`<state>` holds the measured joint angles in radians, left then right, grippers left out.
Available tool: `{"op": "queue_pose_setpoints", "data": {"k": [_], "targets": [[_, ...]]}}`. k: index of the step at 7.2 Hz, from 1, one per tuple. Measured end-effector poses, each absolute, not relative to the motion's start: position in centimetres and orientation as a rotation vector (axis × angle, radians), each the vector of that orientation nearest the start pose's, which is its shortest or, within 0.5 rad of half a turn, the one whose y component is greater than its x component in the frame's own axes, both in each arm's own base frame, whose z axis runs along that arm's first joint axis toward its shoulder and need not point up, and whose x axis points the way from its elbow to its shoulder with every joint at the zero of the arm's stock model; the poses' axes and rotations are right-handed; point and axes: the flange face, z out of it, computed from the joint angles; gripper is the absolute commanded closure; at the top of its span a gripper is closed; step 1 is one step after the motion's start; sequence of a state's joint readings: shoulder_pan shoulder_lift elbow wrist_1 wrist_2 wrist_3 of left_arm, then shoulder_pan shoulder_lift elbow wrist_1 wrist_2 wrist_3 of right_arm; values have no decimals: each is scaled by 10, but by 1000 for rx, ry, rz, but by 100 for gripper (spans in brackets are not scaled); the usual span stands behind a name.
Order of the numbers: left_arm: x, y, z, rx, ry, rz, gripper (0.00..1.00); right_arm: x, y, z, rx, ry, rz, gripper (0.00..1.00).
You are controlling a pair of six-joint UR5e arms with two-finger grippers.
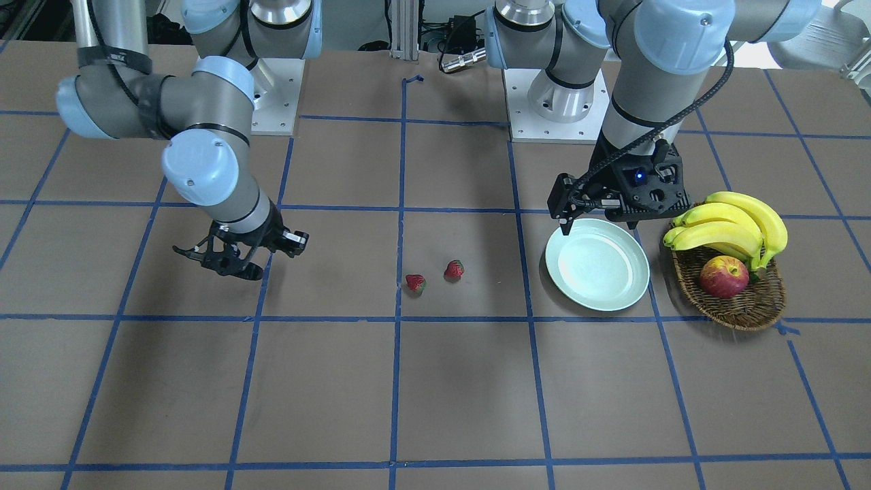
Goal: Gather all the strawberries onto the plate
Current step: 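Carry the last strawberry next to the other two and release it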
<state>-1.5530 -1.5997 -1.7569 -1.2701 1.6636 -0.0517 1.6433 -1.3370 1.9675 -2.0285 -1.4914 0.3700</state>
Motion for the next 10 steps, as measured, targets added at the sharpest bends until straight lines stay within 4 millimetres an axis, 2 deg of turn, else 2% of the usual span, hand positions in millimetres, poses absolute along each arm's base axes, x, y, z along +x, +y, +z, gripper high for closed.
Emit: {"op": "queue_pose_setpoints", "data": {"k": [2,4,5,7,8,9,10], "targets": [[-115,-505,399,-125,3042,-130,0,250,-497,242,594,2985,257,74],[-115,-503,387,-127,3042,-104,0,325,-487,233,719,2914,245,73],[-114,-503,383,-129,3042,-92,0,355,-480,226,758,2892,230,72],[-108,-503,378,-150,3042,-80,0,390,-465,220,782,2850,254,65],[-107,-502,376,-155,3041,-72,0,400,-458,215,779,2843,272,63],[-106,-502,374,-157,3042,-67,0,403,-455,210,778,2842,286,45],[-107,-502,372,-158,3044,-60,0,404,-453,204,780,2845,300,34]]}}
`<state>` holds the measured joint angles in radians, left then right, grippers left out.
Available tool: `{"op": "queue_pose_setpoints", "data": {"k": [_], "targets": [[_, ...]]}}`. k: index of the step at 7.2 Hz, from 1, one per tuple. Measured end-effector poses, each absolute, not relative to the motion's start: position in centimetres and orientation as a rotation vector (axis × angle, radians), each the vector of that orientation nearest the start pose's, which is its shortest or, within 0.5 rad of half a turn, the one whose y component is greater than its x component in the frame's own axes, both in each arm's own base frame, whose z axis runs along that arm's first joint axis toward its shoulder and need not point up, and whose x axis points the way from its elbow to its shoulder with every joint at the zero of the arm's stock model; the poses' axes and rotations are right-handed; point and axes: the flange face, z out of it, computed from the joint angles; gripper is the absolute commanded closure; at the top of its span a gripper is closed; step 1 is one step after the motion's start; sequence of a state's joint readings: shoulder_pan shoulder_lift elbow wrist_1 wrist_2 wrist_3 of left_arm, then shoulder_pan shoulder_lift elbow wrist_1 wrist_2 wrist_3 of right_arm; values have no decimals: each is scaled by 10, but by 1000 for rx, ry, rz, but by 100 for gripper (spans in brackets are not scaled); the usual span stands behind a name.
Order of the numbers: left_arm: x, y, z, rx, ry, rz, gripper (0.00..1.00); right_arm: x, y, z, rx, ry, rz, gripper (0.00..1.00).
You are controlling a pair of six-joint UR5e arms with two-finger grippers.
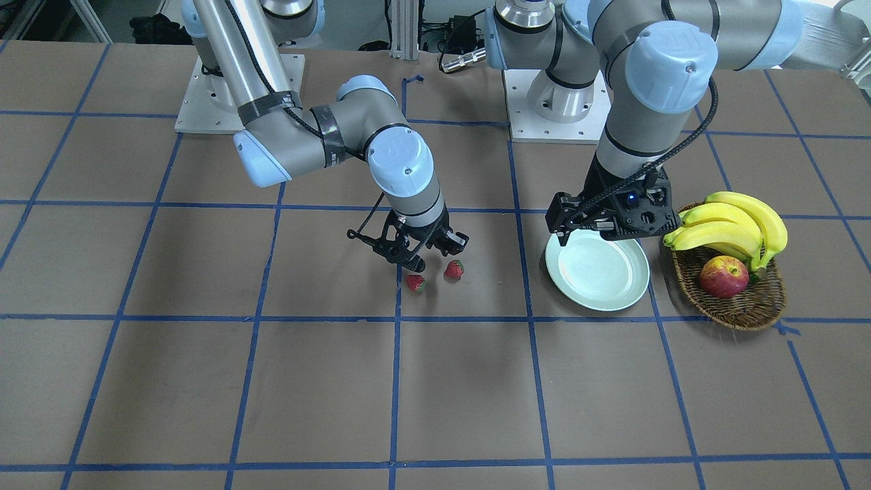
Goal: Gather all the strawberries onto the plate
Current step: 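Carry the last strawberry next to the other two and release it, then raise the right gripper away while the left gripper reaches toward the strawberries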
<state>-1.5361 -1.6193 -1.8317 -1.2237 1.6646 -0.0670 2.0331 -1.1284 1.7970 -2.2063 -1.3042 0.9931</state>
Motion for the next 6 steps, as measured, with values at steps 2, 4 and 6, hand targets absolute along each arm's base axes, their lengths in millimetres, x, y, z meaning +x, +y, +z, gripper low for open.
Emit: {"op": "queue_pose_setpoints", "data": {"k": [2,4,6], "targets": [[-107,-501,370,-156,3048,-54,0,405,-453,199,782,2846,311,30],[-107,-502,372,-183,3047,-60,0,405,-454,202,781,2847,304,30],[-110,-501,369,-203,3059,-53,0,399,-458,232,742,2871,216,30]]}}
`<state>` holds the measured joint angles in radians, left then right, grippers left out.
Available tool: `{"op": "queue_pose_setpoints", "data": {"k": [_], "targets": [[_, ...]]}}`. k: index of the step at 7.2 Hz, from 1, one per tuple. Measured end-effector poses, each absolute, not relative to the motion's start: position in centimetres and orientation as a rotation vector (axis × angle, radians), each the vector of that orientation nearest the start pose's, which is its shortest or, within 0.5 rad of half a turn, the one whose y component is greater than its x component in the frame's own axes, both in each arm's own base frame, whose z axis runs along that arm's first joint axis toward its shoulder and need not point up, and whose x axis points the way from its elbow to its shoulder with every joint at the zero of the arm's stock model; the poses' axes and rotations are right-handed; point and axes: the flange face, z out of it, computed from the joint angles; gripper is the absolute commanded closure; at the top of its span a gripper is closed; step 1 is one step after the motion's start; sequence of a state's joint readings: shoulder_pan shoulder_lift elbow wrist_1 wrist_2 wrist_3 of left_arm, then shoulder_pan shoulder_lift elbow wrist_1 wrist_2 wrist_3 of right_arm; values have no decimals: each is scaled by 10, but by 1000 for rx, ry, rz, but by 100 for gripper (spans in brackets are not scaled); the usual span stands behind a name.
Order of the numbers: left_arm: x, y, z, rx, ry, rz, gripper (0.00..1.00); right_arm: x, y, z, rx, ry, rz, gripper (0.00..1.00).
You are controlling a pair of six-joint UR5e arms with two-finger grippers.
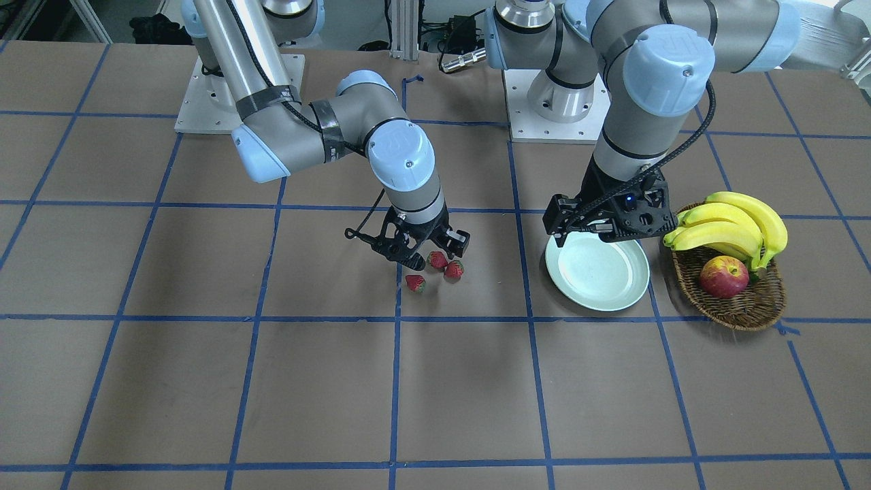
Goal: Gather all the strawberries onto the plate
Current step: 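Raise the right gripper away while the left gripper reaches toward the strawberries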
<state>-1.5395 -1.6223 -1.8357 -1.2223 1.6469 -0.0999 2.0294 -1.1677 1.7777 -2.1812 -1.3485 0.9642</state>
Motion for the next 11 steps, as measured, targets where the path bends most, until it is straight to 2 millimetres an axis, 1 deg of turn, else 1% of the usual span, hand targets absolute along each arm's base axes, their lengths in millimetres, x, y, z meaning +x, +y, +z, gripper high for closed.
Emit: {"op": "queue_pose_setpoints", "data": {"k": [1,2,3,4,5,6,7,8,9,10,11], "targets": [[-113,-501,367,-205,3081,-47,0,390,-463,260,696,2899,169,30],[-116,-501,365,-213,3099,-40,0,374,-472,296,643,2944,153,30],[-120,-501,362,-242,3106,-39,0,351,-482,334,574,2995,174,29],[-129,-502,359,-278,3116,-46,0,321,-488,373,472,3053,178,25],[-144,-505,353,-307,3153,-62,0,291,-489,410,352,3112,141,23],[-160,-511,342,-346,3201,-65,0,263,-485,441,247,3139,94,16],[-176,-514,324,-367,3233,-37,0,240,-478,466,166,3146,55,6],[-193,-514,306,-363,3249,-16,0,221,-472,486,117,3145,22,0],[-210,-513,286,-365,3264,7,0,203,-466,503,101,3142,-23,0],[-223,-510,263,-367,3275,64,0,191,-462,518,111,3138,-80,0],[-235,-505,243,-359,3274,117,0,185,-458,528,117,3136,-128,0]]}}
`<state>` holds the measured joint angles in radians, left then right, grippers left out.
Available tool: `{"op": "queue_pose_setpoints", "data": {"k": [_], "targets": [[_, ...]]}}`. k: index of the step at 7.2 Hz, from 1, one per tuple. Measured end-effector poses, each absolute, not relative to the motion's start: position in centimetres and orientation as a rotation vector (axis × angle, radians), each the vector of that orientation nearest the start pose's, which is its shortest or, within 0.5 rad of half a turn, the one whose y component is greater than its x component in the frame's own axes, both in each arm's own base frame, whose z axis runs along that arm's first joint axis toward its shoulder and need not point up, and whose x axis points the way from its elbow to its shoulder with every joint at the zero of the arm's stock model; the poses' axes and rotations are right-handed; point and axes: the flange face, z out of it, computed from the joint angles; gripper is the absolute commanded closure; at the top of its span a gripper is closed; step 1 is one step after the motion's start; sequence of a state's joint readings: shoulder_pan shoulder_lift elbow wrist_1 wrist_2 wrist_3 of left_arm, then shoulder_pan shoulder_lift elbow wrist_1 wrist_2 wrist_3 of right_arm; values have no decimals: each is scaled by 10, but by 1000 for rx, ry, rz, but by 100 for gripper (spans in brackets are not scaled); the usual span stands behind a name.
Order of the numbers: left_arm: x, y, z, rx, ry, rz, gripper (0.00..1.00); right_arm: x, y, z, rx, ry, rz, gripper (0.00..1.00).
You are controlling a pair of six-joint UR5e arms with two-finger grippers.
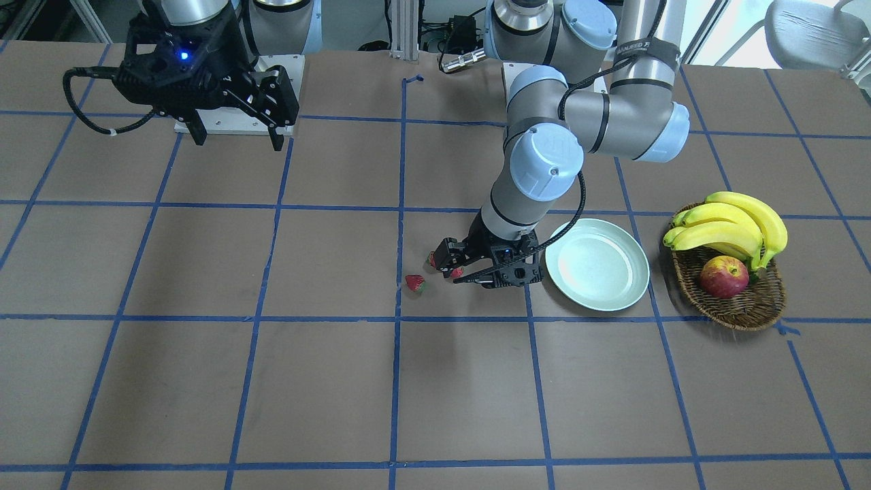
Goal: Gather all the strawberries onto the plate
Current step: 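Raise the right gripper away while the left gripper reaches toward the strawberries, then grasp a strawberry with the left gripper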
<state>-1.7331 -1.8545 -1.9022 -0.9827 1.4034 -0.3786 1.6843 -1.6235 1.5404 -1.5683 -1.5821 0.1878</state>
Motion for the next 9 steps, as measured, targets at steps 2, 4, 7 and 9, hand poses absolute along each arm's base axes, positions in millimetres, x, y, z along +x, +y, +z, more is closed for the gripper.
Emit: {"op": "queue_pose_setpoints", "data": {"k": [2,4,7,9], "targets": [[-247,-500,219,-413,3254,186,0,182,-453,536,97,3132,-182,0],[-251,-497,202,-458,3228,235,3,183,-456,534,86,3125,-238,0],[-248,-488,180,-467,3188,297,55,162,-473,530,55,3115,-349,0],[-249,-489,178,-469,3190,299,100,144,-477,532,97,3110,-344,0]]}}
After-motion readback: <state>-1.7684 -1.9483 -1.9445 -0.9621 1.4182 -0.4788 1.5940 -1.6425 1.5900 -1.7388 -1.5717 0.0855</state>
